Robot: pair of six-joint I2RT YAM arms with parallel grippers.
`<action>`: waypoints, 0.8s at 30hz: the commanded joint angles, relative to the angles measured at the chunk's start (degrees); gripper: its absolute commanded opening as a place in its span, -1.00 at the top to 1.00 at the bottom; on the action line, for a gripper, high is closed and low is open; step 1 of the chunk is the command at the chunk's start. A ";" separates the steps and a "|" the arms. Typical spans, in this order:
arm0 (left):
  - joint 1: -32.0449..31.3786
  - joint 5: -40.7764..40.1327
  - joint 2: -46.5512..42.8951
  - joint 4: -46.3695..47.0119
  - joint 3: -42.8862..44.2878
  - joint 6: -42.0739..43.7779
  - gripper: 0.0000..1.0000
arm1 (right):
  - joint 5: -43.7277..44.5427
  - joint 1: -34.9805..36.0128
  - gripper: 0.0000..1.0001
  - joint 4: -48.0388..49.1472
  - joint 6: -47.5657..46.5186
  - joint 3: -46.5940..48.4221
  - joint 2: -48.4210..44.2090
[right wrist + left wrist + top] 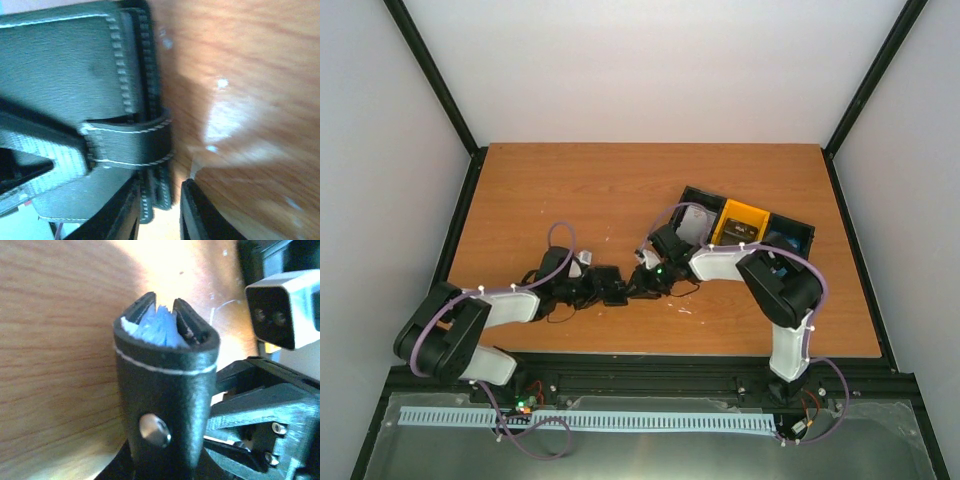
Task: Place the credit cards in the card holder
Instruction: Pick up the card holder from the center of the board.
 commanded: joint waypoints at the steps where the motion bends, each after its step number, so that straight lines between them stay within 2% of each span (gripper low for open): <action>1: -0.56 0.49 -3.45 2.26 4.59 8.37 0.99 | 2.98 -2.92 0.50 -3.77 -0.61 -1.19 -5.32; 2: -0.58 0.31 -4.36 1.44 5.30 10.93 0.99 | 3.62 -3.74 0.47 -5.01 -0.67 -0.90 -7.32; 7: -0.58 -2.18 -11.58 -4.29 10.06 25.20 0.99 | 8.15 -7.25 -0.09 -12.20 1.67 1.64 -20.30; 9: -0.59 -4.47 -15.29 -5.09 11.48 30.88 0.99 | 11.44 -7.94 -0.35 -15.88 4.32 3.65 -25.22; 11: -0.58 -6.70 -18.86 -4.17 11.65 36.96 0.99 | 12.94 -8.78 -0.49 -18.11 8.30 5.68 -29.24; 14: -0.60 -7.19 -24.57 2.69 10.25 47.04 0.99 | 12.31 -10.11 -0.59 -17.99 18.33 7.64 -32.76; 16: -0.62 -6.47 -27.32 8.11 9.00 54.25 0.99 | 9.12 -10.29 -0.60 -12.95 27.31 7.91 -33.68; 20: -0.67 -0.11 -29.58 18.04 7.52 74.51 0.99 | 3.16 -9.51 -0.62 -7.82 38.50 11.71 -31.60; 22: -0.67 4.02 -28.48 17.18 8.85 87.56 0.99 | 1.69 -8.94 -0.63 -7.46 41.60 14.76 -30.35; 23: -0.67 5.53 -27.72 15.25 10.18 96.70 0.99 | 0.45 -8.64 -0.64 -7.41 43.00 16.27 -29.67; 24: -0.67 6.37 -27.18 13.72 10.84 100.45 0.99 | -0.24 -8.38 -0.65 -7.45 44.21 17.62 -29.07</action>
